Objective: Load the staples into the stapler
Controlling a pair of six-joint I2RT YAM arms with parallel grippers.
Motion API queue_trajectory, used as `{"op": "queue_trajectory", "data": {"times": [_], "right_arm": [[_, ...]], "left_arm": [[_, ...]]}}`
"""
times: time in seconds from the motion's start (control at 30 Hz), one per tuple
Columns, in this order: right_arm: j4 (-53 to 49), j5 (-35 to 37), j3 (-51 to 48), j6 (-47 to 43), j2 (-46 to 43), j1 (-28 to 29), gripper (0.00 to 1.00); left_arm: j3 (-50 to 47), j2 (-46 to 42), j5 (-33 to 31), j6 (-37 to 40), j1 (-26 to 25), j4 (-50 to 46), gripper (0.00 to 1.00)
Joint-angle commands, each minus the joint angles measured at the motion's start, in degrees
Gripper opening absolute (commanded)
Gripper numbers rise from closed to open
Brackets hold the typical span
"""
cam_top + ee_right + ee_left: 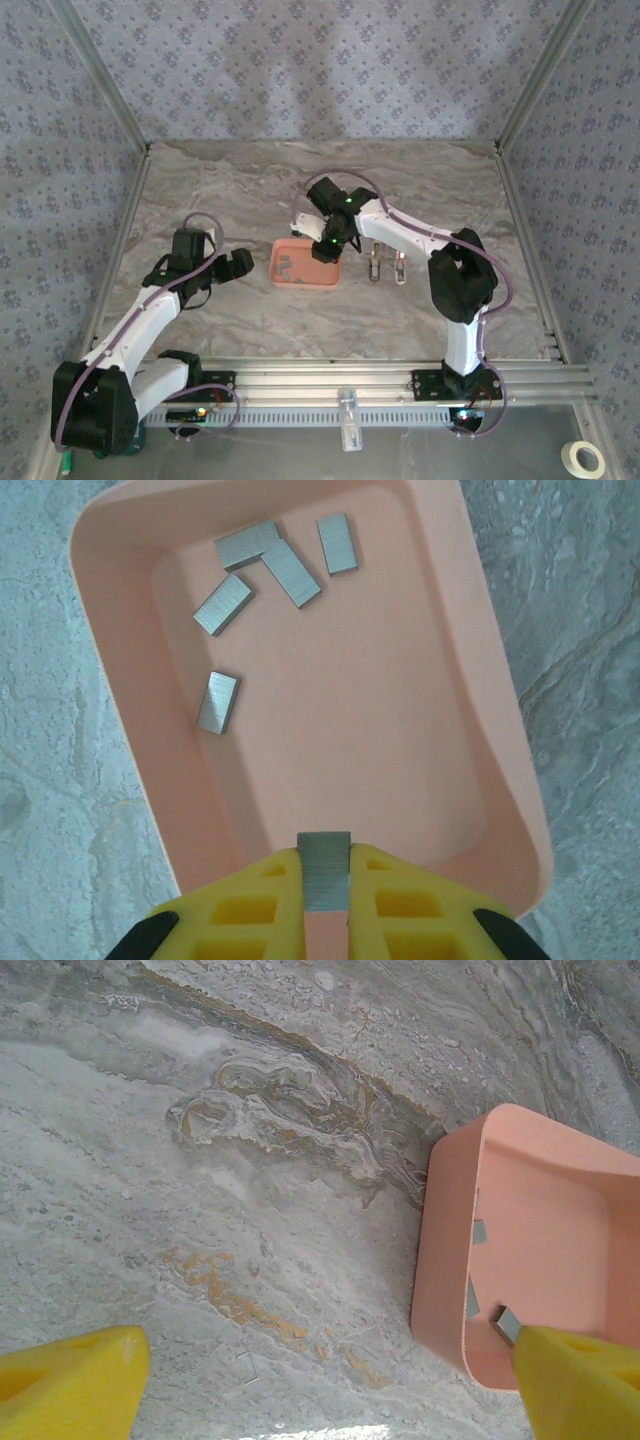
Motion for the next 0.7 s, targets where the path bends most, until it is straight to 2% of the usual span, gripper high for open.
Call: {"op": "queue_trajectory", "data": {"times": [0.0,0.4,0.67], "right_arm": [[-1.11,-1.58,-1.43,5.64,-2.87,-0.53,0.15],[0.78,-9.48,-4.78,21.20,-6.29,-6.97,0.15],[0.34,1.66,-17.25,30.76,-16.29,-8.70,0.16]], "left_arm": [[-0.52,-0.91,1.53,-0.23,0.40,1.56,0.93],[-1.09,0.39,3.19,-1.06,-0.92,3.33,0.92],[-0.18,3.24,3.85,-1.55,-4.55,6.19,0.92]]}}
